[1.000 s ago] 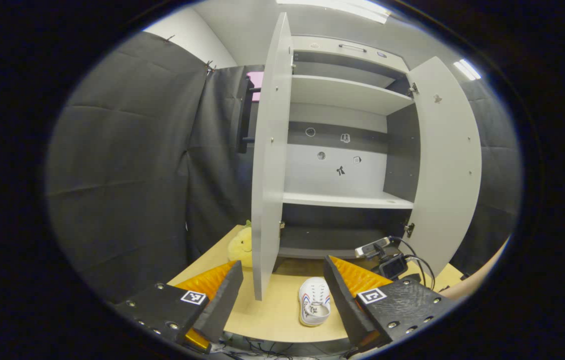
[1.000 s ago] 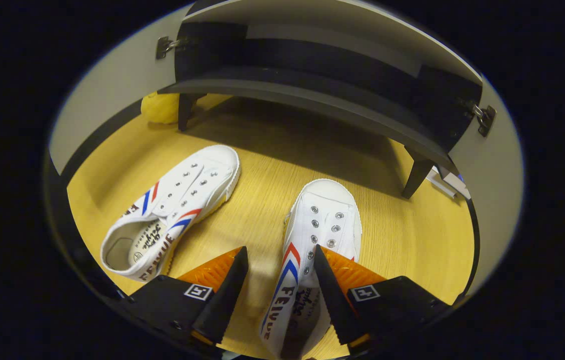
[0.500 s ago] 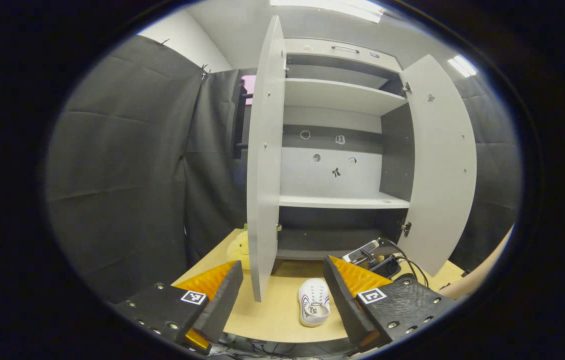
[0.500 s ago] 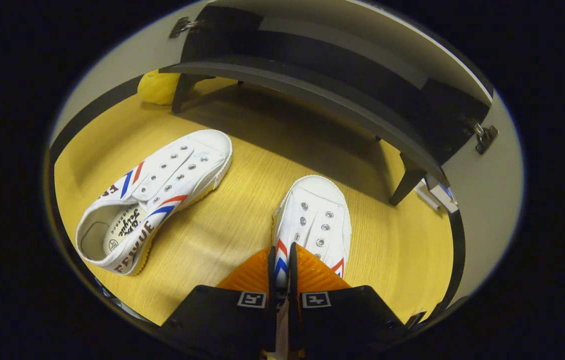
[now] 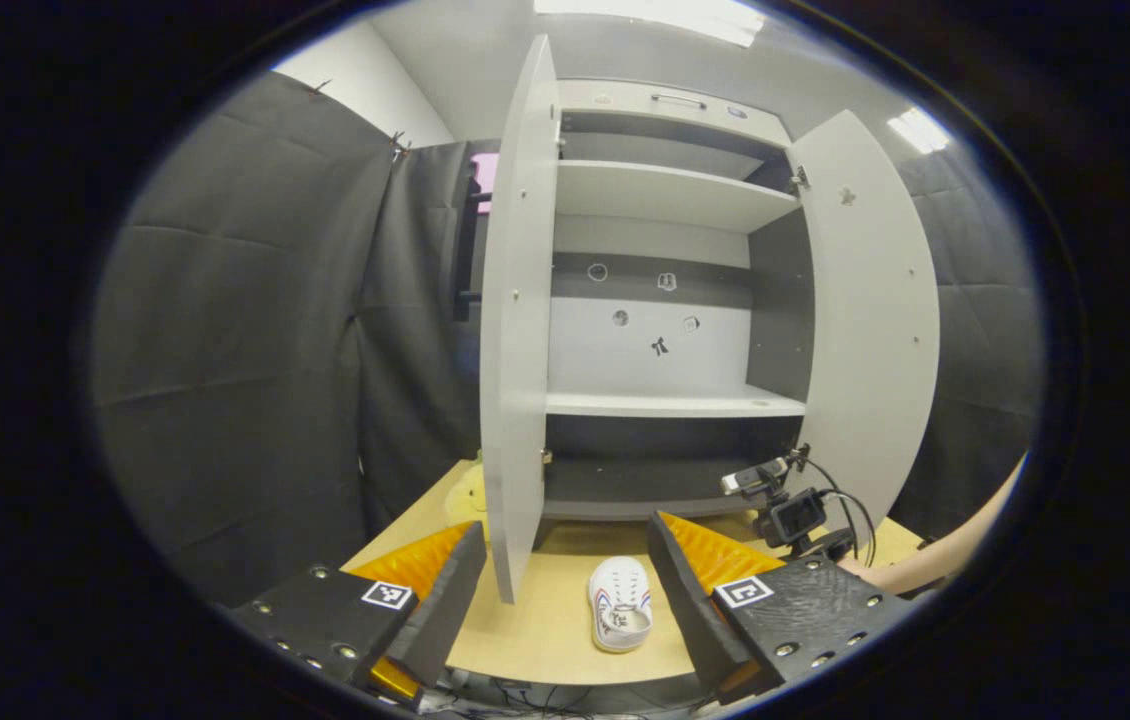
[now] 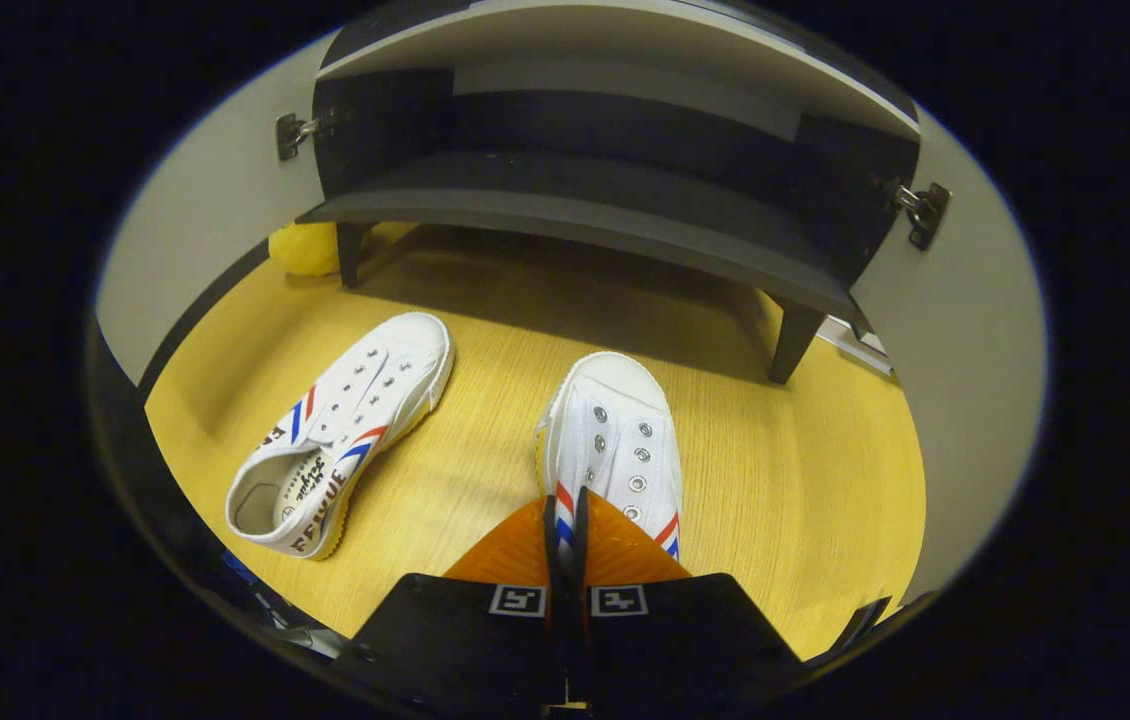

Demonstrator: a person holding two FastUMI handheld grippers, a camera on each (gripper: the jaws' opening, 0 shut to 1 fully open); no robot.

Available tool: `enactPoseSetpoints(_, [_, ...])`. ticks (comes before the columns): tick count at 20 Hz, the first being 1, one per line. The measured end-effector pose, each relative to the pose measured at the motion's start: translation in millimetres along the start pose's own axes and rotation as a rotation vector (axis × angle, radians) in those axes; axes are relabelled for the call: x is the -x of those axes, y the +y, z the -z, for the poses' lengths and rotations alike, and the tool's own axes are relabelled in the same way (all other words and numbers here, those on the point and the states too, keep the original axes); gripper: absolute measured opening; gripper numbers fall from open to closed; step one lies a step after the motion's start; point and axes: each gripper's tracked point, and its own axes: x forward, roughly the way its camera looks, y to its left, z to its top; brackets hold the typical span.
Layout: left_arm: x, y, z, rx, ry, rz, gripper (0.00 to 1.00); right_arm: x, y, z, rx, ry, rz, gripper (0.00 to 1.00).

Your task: Grab one shoe with the right hand and put it into the shoe cabinet, grab the other shoe with the left hand and put it into the shoe cabinet; then close the right door with the right hand and the left door with the left hand.

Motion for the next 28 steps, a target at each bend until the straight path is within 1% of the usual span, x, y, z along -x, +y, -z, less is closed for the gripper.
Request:
enactPoseSetpoints(3, [-2,-10,1,-0.006,-0.003,0.042,0.93,30,-4,-21,-0.007,-0.084,-0.002,0.02])
enactPoseSetpoints(6, [-6,-23,0,-0.022,-0.007,0.092,0.93,66,-7,-49,-0.052,-0.182,-0.009,0.02])
enactPoseSetpoints(9, [-8,-36,2,-0.041,0.001,0.137,0.93,110,-13,-88,-0.109,-0.307,-0.006,0.02])
enactPoseSetpoints(10, [-9,-39,0,-0.046,0.001,0.152,0.93,124,-14,-100,-0.117,-0.342,-0.008,0.05])
enactPoseSetpoints(11, [-8,-42,-1,-0.053,-0.001,0.163,0.93,138,-17,-114,-0.123,-0.376,-0.009,0.02])
enactPoseSetpoints(14, [-12,-50,-8,-0.067,-0.018,0.178,0.93,173,-26,-156,-0.122,-0.477,-0.013,0.02])
enactPoseSetpoints(18, [-26,-58,-14,-0.049,-0.024,0.172,0.93,206,-28,-216,-0.101,-0.598,-0.031,0.02])
enactPoseSetpoints(21, [-38,-61,-20,-0.061,-0.028,0.159,0.93,215,-33,-269,-0.087,-0.674,-0.037,0.02])
enactPoseSetpoints(22, [-42,-60,-25,-0.069,-0.032,0.149,0.93,213,-36,-286,-0.087,-0.690,-0.035,0.00])
enactPoseSetpoints(23, [-47,-60,-30,-0.073,-0.037,0.138,0.93,211,-41,-303,-0.083,-0.707,-0.027,0.02])
enactPoseSetpoints(24, [-51,-59,-34,-0.072,-0.040,0.129,0.93,206,-44,-319,-0.079,-0.723,-0.020,0.00])
enactPoseSetpoints(25, [-55,-59,-36,-0.065,-0.041,0.122,0.93,203,-48,-336,-0.077,-0.738,-0.017,0.02])
enactPoseSetpoints(28, [-65,-60,-39,-0.040,-0.026,0.094,0.93,187,-63,-381,-0.089,-0.785,-0.005,0.02])
